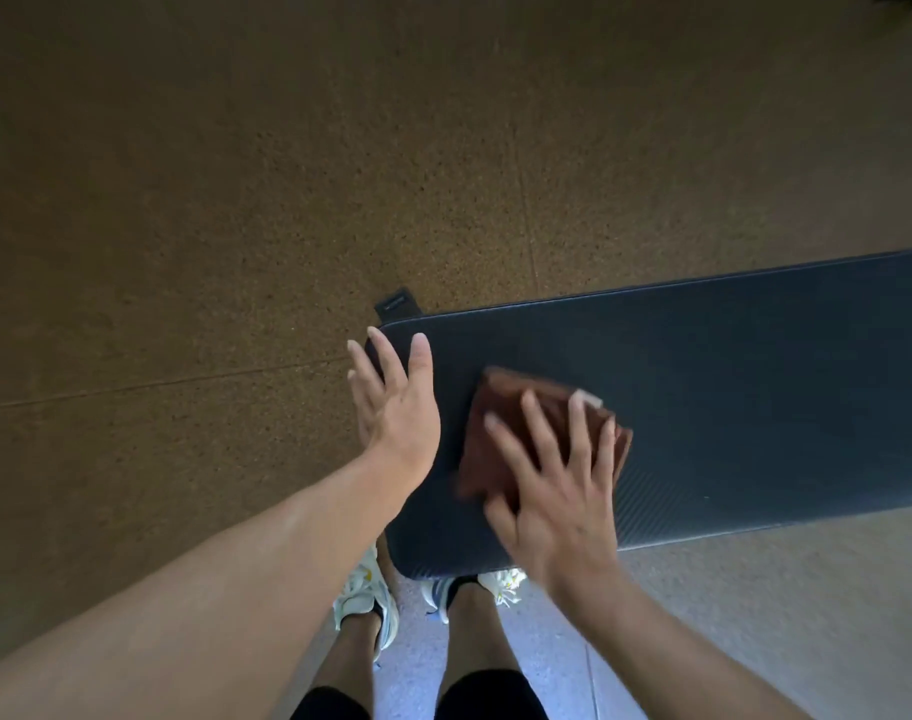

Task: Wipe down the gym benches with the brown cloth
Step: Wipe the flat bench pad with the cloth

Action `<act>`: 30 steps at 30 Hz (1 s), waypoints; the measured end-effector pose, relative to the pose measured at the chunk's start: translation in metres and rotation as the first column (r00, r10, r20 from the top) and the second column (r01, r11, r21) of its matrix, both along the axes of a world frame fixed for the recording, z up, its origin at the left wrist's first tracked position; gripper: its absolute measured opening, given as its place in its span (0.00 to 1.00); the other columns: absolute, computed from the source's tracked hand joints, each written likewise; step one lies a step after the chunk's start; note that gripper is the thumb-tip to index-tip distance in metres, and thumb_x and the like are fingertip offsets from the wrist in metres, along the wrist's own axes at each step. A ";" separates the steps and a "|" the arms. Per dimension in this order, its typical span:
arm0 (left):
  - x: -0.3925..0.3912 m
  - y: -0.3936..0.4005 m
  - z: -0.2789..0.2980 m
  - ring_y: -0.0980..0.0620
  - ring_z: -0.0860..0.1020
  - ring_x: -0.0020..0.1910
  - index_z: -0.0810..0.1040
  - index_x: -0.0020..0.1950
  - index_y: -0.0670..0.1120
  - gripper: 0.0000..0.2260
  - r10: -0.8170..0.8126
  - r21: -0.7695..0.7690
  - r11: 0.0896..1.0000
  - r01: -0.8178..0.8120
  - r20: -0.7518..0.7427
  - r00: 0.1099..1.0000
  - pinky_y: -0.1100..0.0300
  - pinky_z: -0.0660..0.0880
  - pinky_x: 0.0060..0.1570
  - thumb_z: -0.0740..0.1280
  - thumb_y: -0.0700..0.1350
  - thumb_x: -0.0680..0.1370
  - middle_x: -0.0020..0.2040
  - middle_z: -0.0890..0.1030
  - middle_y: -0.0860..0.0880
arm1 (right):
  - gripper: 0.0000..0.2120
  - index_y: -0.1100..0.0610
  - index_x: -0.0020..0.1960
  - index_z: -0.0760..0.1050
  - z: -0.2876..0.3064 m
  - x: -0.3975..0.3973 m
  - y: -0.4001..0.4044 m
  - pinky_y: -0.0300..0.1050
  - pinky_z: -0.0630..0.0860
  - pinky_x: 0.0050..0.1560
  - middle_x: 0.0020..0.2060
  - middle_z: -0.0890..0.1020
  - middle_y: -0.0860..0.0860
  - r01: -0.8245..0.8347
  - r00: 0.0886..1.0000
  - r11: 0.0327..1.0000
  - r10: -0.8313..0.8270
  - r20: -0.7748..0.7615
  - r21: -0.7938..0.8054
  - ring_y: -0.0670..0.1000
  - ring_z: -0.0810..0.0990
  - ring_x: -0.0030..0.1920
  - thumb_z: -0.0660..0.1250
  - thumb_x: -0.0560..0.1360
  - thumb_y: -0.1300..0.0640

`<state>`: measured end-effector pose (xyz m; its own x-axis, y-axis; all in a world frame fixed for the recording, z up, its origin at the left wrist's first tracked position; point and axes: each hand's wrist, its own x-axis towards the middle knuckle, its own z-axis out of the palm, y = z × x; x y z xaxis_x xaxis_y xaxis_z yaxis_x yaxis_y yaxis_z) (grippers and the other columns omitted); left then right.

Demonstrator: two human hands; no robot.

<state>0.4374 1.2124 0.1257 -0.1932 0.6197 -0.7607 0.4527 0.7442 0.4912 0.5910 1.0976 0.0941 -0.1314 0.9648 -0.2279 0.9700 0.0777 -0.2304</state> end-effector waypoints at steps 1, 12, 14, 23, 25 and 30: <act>0.001 -0.001 -0.003 0.50 0.36 0.81 0.38 0.81 0.58 0.31 0.013 0.001 1.000 -0.013 -0.019 1.000 0.44 0.39 0.78 0.45 0.65 0.82 0.82 0.33 0.55 | 0.36 0.41 0.80 0.64 -0.002 -0.001 0.033 0.76 0.49 0.78 0.83 0.62 0.51 0.105 0.994 0.994 -0.105 -0.005 0.020 0.67 0.52 0.83 0.63 0.73 0.39; 0.014 -0.010 -0.016 0.46 0.39 0.81 0.27 0.78 0.54 0.38 -0.238 -0.097 0.971 0.219 -0.311 0.920 0.43 0.49 0.77 0.54 0.61 0.83 0.80 0.27 0.51 | 0.36 0.47 0.78 0.72 0.006 0.039 -0.061 0.77 0.60 0.74 0.81 0.66 0.51 -0.025 0.996 1.000 0.025 -0.081 0.002 0.64 0.55 0.83 0.69 0.70 0.47; 0.014 -0.009 -0.016 0.47 0.37 0.81 0.25 0.77 0.54 0.40 -0.260 -0.111 0.965 0.238 -0.299 0.918 0.43 0.48 0.77 0.55 0.61 0.83 0.79 0.26 0.51 | 0.37 0.46 0.78 0.71 0.009 0.042 -0.089 0.79 0.62 0.72 0.81 0.66 0.52 -0.099 0.994 0.992 0.095 -0.045 -0.074 0.65 0.54 0.83 0.70 0.70 0.43; 0.015 -0.009 -0.019 0.47 0.36 0.81 0.25 0.77 0.54 0.41 -0.250 -0.099 0.968 0.230 -0.324 0.912 0.43 0.45 0.77 0.56 0.62 0.82 0.78 0.24 0.51 | 0.39 0.41 0.83 0.55 -0.006 0.040 0.129 0.76 0.40 0.78 0.85 0.54 0.49 0.187 0.982 0.980 -0.187 0.009 -0.063 0.62 0.42 0.84 0.56 0.75 0.31; 0.015 -0.011 -0.021 0.47 0.35 0.81 0.24 0.77 0.54 0.41 -0.247 -0.093 0.969 0.229 -0.315 0.916 0.43 0.44 0.77 0.56 0.62 0.82 0.78 0.24 0.51 | 0.35 0.40 0.83 0.56 -0.007 0.041 0.134 0.73 0.41 0.79 0.84 0.56 0.48 0.156 0.988 0.986 -0.156 0.002 -0.055 0.59 0.44 0.85 0.54 0.77 0.34; 0.018 -0.010 -0.020 0.46 0.34 0.80 0.24 0.76 0.54 0.41 -0.249 -0.085 0.968 0.234 -0.292 0.923 0.43 0.44 0.77 0.55 0.62 0.83 0.77 0.22 0.50 | 0.33 0.46 0.80 0.68 0.001 0.057 0.012 0.74 0.53 0.78 0.82 0.65 0.49 -0.122 0.990 0.993 0.122 -0.066 0.005 0.61 0.53 0.84 0.65 0.75 0.45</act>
